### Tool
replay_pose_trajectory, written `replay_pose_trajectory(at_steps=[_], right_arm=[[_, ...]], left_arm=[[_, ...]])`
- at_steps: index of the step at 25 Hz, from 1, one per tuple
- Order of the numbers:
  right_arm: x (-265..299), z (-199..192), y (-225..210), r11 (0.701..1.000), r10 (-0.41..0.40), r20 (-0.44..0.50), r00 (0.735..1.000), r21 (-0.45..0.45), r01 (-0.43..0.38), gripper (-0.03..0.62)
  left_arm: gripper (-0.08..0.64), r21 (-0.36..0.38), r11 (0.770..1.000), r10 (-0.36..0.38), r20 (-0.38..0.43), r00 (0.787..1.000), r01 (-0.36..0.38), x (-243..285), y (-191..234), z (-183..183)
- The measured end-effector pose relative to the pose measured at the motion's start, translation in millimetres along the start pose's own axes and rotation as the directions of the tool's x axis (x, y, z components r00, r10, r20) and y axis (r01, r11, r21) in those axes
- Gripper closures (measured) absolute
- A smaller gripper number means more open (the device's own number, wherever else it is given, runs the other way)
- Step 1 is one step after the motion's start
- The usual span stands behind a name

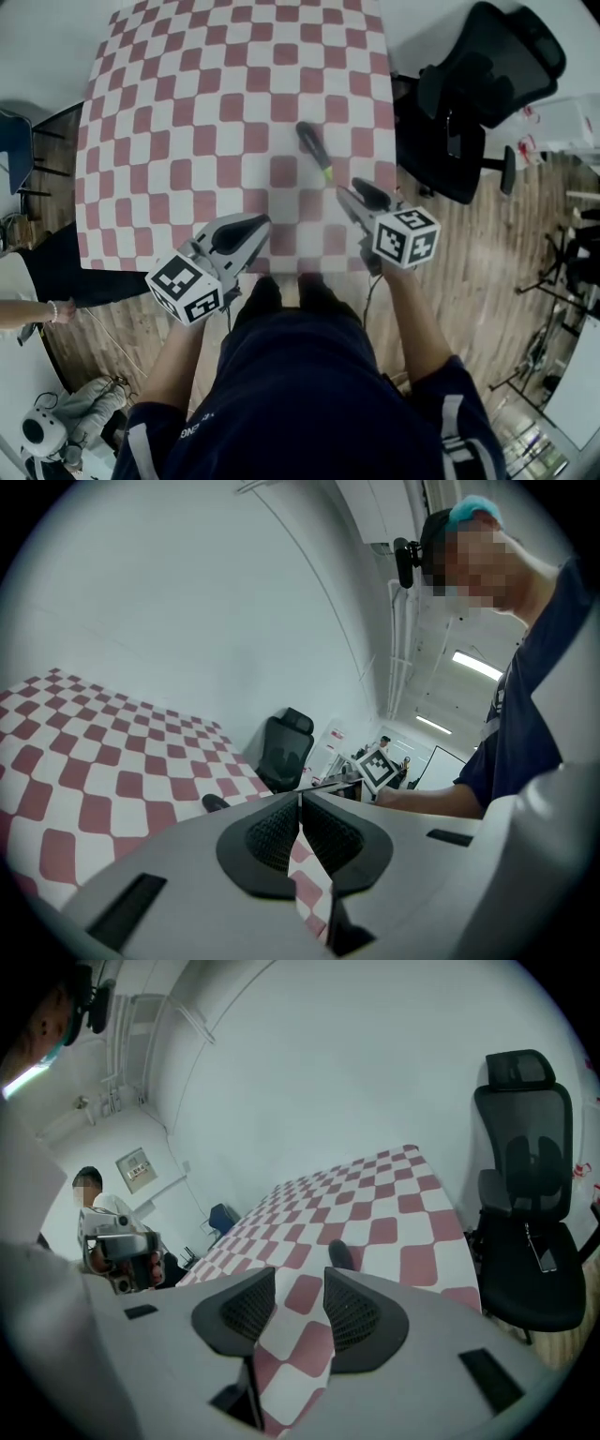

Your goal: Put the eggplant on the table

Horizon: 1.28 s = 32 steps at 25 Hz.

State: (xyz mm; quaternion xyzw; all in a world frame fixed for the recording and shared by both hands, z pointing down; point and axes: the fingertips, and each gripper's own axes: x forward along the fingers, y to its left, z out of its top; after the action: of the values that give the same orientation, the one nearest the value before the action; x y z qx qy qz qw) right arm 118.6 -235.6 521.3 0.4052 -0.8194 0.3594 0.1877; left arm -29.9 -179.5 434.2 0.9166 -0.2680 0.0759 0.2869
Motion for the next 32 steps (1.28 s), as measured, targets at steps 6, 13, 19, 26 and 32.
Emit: replay_pose_trajectory(at_steps=[6, 13, 19, 26, 32], right_arm=[[-32, 17, 49, 0.992, 0.117, 0.052, 0.992, -0.043, -0.115, 0.506], [-63, 43, 102, 0.969, 0.222, 0.106, 0.969, -0.13, -0.208, 0.555], [-80, 46, 125, 0.959, 0.255, 0.131, 0.958, -0.165, -0.232, 0.569], [-85, 33, 143, 0.954, 0.276, 0.143, 0.951, -0.161, -0.252, 0.574], [-90, 30, 150, 0.955, 0.272, 0.159, 0.949, -0.163, -0.246, 0.575]], left_arm=[[0.526, 0.038, 0.999, -0.005, 0.032, 0.999, 0.004, -9, -16, 12], [0.526, 0.08, 0.997, -0.021, 0.054, 0.998, 0.017, -18, -33, 22], [0.526, 0.098, 0.995, -0.031, 0.071, 0.997, 0.024, -24, -42, 33], [0.526, 0.121, 0.991, -0.057, 0.069, 0.996, 0.049, -28, -51, 35], [0.526, 0.133, 0.989, -0.07, 0.067, 0.995, 0.06, -34, -55, 34]])
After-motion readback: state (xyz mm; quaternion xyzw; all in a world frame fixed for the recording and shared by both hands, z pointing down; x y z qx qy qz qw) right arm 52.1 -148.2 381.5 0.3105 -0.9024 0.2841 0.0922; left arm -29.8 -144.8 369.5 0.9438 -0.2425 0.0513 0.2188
